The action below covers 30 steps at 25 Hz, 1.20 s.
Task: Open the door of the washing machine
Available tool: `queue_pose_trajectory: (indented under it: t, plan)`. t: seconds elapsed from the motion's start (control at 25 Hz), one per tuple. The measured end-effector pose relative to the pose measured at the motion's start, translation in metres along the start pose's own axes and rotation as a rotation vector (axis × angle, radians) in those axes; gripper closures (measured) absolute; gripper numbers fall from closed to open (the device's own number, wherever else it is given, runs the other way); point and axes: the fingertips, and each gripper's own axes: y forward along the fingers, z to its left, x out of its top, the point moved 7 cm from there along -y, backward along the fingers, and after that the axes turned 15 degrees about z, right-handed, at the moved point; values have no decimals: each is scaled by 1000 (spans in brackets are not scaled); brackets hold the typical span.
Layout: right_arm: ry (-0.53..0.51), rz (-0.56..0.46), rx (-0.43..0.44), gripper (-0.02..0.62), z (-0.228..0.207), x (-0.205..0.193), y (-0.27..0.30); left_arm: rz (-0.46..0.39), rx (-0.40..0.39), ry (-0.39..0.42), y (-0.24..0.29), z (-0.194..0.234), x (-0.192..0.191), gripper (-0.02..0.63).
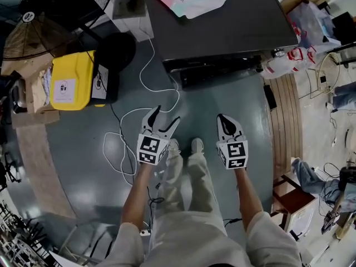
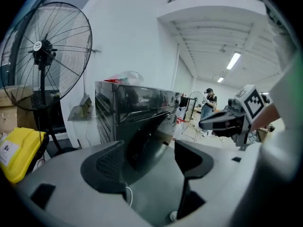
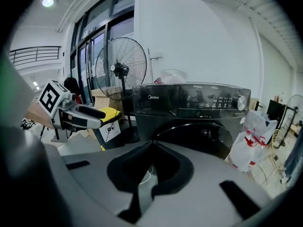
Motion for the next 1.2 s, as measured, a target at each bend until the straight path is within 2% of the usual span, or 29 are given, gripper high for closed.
queue_pose_trajectory:
  t: [0.24, 0.72, 1.2]
  plan:
    - [35, 9, -3, 597, -1, -25, 22, 18, -1, 34, 32, 4, -24, 278]
    - [56, 26, 4, 597, -4, -70, 61, -3, -12, 103, 97, 12, -34, 278]
    - [75, 65, -3, 597, -17, -112, 84, 11, -23, 158, 172, 18, -36, 278]
